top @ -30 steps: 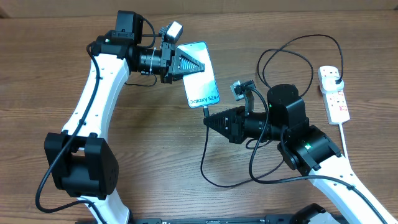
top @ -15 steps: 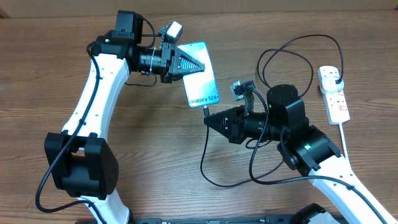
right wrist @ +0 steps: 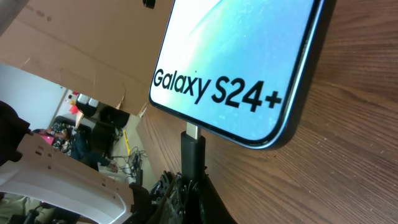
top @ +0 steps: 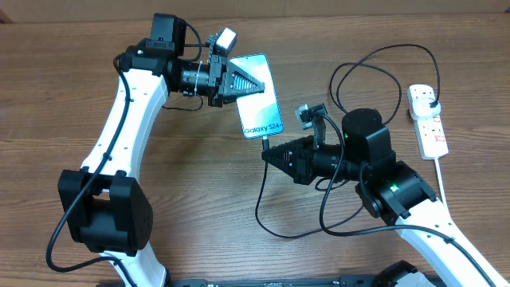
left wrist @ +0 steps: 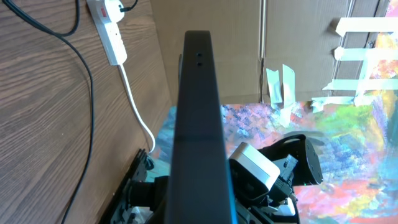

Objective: Plug charger to phone and switch on socket
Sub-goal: 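Lower the phone with the left gripper onto the plug held by the right gripper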

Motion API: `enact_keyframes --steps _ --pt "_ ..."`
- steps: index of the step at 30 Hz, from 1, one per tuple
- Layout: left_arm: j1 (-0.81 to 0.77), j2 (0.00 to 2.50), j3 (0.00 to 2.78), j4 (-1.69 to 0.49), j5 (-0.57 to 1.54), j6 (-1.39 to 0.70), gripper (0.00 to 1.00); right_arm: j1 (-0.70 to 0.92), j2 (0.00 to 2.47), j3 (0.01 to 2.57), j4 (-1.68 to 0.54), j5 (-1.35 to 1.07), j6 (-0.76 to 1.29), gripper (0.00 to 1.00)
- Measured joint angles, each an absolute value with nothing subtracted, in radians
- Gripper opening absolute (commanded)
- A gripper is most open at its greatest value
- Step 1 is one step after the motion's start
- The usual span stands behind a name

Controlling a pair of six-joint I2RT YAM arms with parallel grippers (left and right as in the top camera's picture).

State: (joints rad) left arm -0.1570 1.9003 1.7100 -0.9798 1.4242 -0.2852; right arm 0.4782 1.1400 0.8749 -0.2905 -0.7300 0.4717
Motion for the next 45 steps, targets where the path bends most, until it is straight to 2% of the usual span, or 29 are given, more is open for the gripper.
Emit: enact_keyframes --steps 45 --pt "-0.171 1.901 1.711 -0.998 1.410 -0.278 0.04 0.418 1.140 0.867 -0.290 -0.834 0.494 0.04"
